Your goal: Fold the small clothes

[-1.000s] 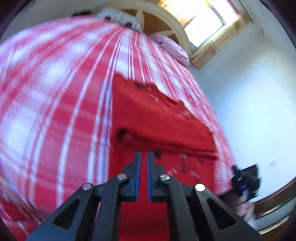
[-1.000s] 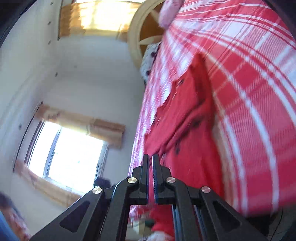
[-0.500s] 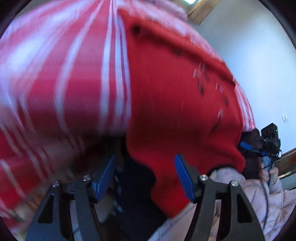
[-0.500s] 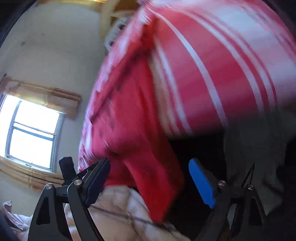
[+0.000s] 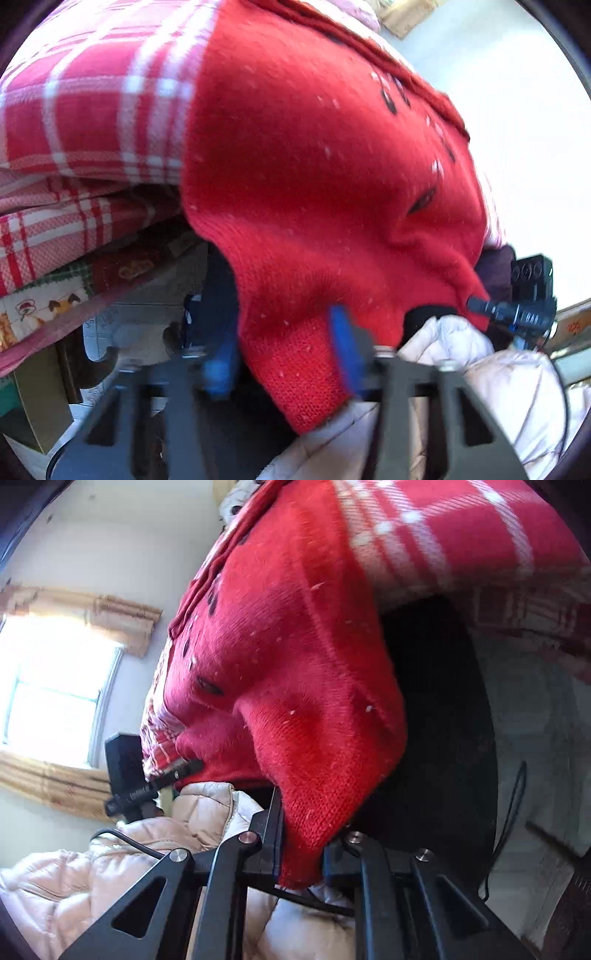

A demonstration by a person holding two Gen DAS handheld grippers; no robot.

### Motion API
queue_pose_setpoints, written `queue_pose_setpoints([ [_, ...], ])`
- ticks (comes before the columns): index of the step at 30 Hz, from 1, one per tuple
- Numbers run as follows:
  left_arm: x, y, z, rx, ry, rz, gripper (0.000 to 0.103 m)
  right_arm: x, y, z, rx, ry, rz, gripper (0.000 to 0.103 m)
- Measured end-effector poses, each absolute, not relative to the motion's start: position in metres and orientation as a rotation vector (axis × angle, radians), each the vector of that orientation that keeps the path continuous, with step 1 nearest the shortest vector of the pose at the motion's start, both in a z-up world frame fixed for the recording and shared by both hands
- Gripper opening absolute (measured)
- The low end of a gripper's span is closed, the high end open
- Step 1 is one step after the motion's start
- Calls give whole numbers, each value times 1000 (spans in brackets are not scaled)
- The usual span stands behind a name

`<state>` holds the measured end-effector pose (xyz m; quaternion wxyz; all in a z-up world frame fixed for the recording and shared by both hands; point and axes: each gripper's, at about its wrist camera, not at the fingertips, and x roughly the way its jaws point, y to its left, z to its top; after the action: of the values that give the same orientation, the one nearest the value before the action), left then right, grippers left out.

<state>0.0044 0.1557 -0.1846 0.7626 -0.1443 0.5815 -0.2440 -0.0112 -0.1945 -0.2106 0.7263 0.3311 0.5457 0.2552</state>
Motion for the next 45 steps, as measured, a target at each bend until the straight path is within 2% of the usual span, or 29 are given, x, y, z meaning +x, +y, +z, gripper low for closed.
queue_pose_setpoints([
  [1,5,161,-183,-355,1261,-536,7,-10,-192,-209,744,1189,574,12],
  [2,8,166,-181,-419,1264,-564,6,-10,-191,-205,759,1162,586,11],
  [7,17,176,-155,-519,1195,-630,6,-10,-218,-171,918,977,657,6],
  [11,38,185,-126,-603,1132,-646,6,3,-234,-149,1043,857,711,6],
  [18,115,177,-78,-618,1018,-588,6,67,-247,-116,1052,747,742,6],
  [21,151,176,-79,-603,1012,-515,6,106,-263,-115,1095,734,683,6],
  [24,192,174,-99,-594,1100,-467,6,136,-273,-135,1116,777,590,8],
  [25,200,175,-107,-593,1135,-454,7,144,-282,-145,1130,813,560,13],
  [27,216,179,-117,-630,1191,-462,8,155,-291,-162,1156,882,498,54],
  [29,221,191,-117,-697,1171,-492,9,150,-307,-162,1173,816,487,60],
  [31,220,202,-108,-670,1110,-466,28,141,-319,-158,1182,756,487,62],
  [32,217,208,-102,-631,1069,-434,47,135,-326,-155,1187,714,478,65],
  [34,212,219,-95,-578,1008,-394,67,123,-335,-151,1160,674,450,66],
  [37,206,226,-90,-465,928,-352,67,109,-324,-129,875,714,350,66],
  [41,197,210,-90,-21,851,-221,67,91,-269,-99,210,713,202,66],
  [45,184,191,-105,320,828,-217,67,82,-235,-108,-153,732,213,66],
])
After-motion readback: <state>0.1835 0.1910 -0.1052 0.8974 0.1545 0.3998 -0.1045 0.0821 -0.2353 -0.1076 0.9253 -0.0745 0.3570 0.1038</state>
